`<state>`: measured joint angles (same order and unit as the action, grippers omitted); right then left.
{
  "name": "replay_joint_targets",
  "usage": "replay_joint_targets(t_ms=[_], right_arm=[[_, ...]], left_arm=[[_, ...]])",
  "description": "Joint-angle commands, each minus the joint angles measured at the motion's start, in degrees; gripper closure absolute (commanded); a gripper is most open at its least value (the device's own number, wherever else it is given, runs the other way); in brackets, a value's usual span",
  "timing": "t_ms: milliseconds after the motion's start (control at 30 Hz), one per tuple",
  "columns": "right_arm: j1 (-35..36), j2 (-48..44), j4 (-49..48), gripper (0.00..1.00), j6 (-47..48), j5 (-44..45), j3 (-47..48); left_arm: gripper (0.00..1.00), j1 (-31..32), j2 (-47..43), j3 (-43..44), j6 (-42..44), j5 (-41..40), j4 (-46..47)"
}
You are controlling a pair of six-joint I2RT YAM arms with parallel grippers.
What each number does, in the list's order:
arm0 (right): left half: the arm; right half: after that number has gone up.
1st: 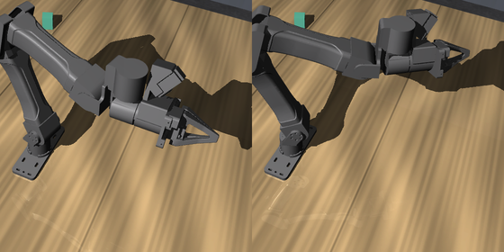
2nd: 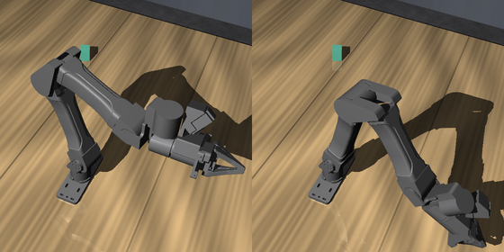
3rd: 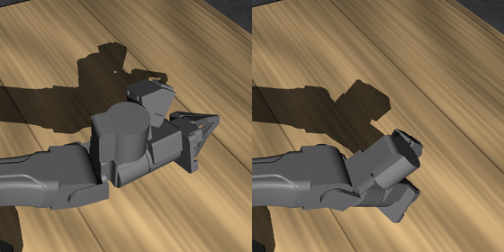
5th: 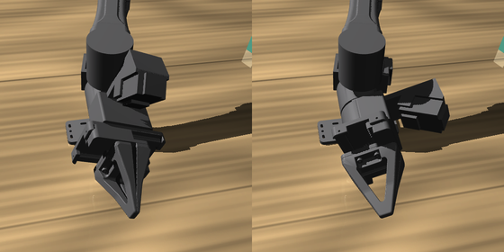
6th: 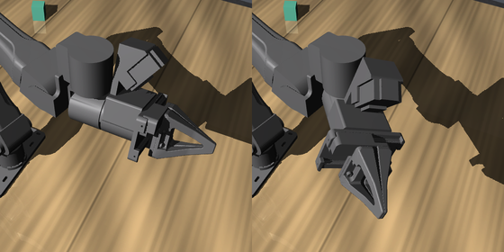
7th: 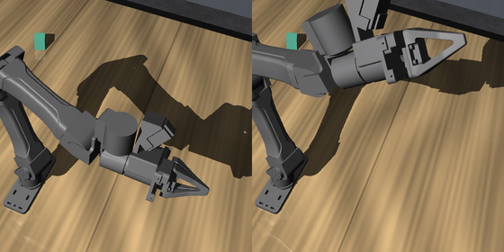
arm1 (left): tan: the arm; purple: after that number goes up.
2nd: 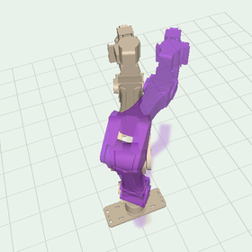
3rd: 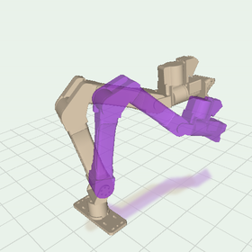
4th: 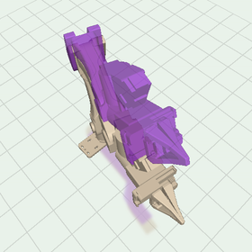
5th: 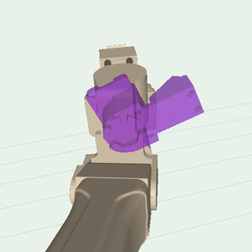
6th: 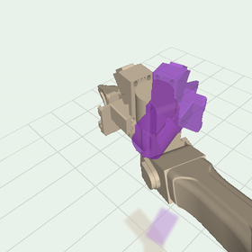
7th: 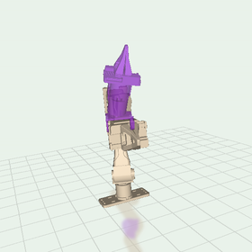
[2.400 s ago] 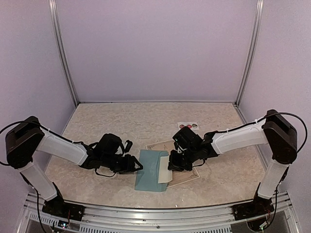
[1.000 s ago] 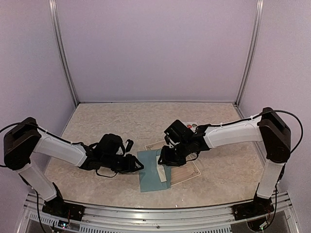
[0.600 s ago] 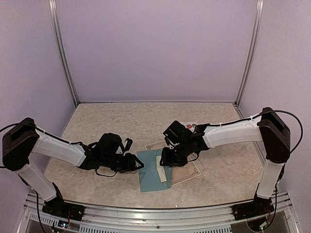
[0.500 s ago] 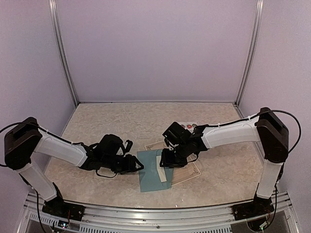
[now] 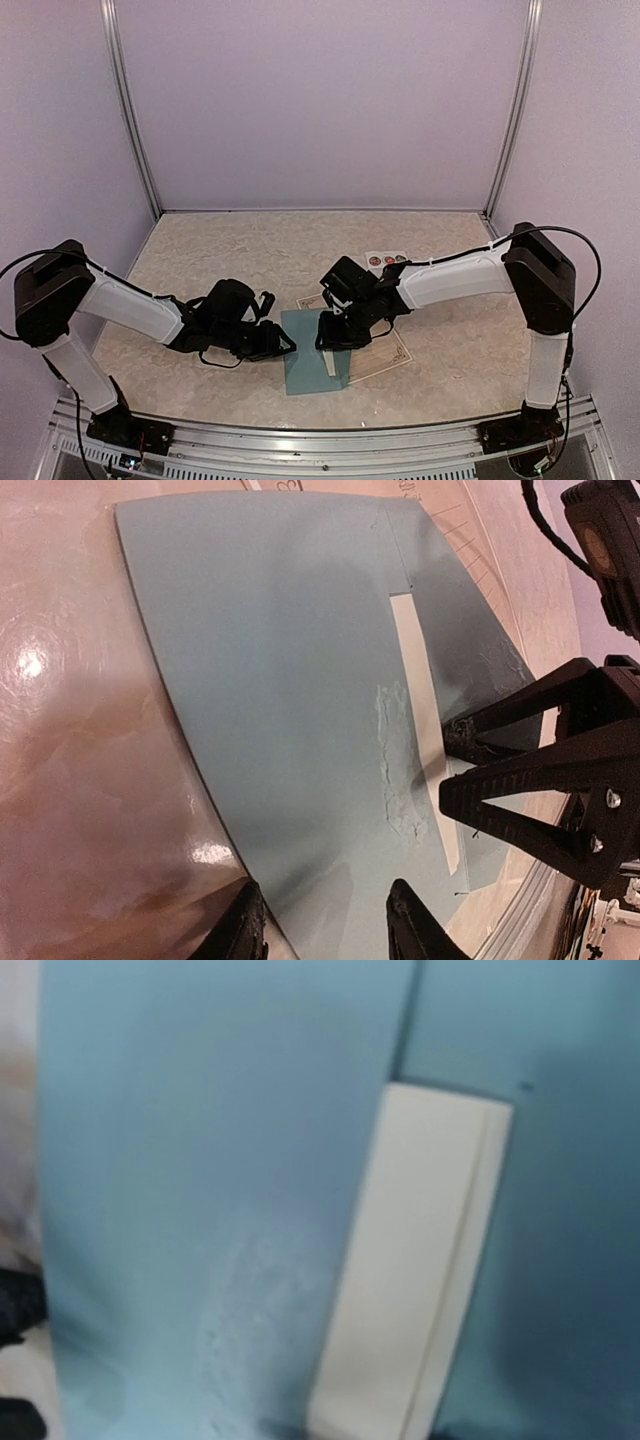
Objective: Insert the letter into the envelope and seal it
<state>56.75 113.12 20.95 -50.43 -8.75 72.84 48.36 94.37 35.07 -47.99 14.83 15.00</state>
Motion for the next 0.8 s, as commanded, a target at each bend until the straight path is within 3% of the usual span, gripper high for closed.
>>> replay_joint_targets(t_ms=[0,400,767], right_arm=[[1.14,2.25,-0.11,0.6,0.43,-1.22,1.95],[2.39,4.15,-2.83,0.61,1.76,-3.24,4.06],[1.46,-3.23,1.37,0.57,1.33,5.65,2.21]], left_arm=[[0.62,0.4,0.92,-0.44,0.16,0.85,0.99],[0.62,0.56,1.25,-0.27,0.35,0.98,0.93],[0.59,-1.3,-3.65,0.23,1.65,-1.9,-2.06]])
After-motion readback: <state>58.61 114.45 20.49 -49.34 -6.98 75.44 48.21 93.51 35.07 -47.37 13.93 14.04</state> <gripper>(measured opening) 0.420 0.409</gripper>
